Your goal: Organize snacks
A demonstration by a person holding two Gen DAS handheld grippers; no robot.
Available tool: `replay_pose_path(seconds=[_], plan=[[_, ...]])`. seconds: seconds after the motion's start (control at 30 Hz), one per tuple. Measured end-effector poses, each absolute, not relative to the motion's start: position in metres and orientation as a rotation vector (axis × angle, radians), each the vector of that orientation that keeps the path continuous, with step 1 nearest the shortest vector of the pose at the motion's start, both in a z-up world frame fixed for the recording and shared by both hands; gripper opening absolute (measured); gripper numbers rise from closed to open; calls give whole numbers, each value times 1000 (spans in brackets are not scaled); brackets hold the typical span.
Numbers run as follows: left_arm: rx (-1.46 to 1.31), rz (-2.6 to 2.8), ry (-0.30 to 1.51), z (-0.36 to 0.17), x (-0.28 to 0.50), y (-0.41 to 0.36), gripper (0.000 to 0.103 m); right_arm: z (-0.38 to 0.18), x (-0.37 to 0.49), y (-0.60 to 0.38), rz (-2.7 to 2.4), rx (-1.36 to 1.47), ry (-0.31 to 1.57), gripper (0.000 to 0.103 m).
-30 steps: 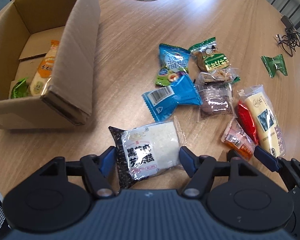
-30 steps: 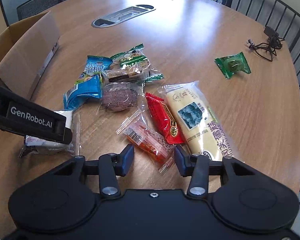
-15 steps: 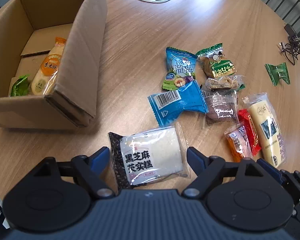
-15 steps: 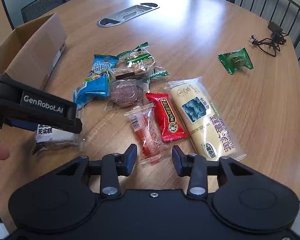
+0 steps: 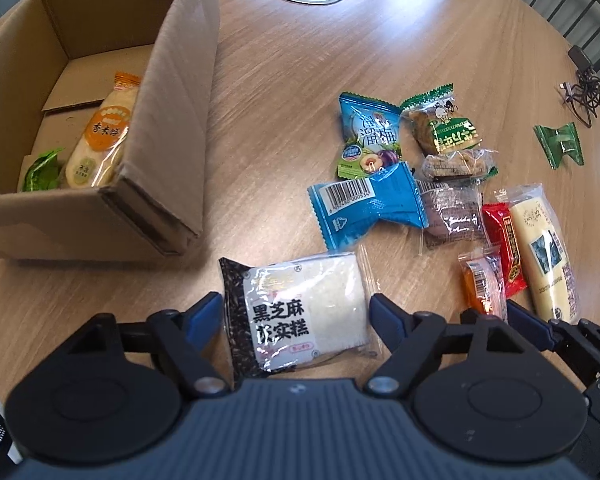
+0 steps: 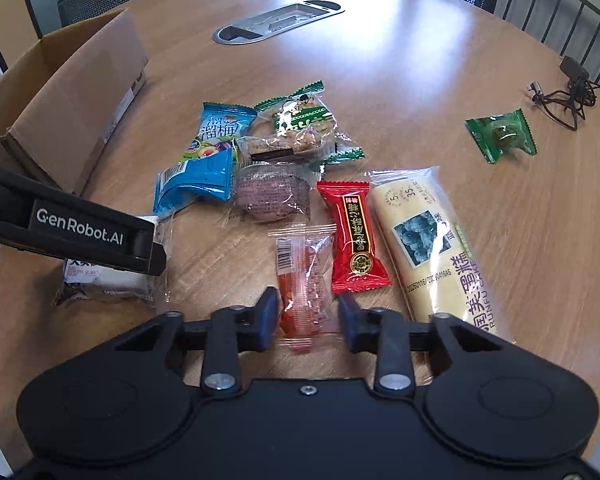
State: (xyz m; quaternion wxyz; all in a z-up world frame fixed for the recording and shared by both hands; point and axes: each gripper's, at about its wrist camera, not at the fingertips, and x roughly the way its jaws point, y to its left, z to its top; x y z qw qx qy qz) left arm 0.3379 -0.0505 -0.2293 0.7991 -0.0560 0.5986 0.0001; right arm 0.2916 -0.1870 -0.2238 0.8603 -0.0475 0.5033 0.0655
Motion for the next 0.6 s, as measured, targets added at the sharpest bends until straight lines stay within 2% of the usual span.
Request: replay_pose_path(seconds=[0.2,0.6], plan=[[-153,-9,1277,-224,331,-44,54,-219,284,-189,140,-77,1065,26],[-120,11,1224,-206,297,-47,52,-197,248,-185,41,-31,1015,25]])
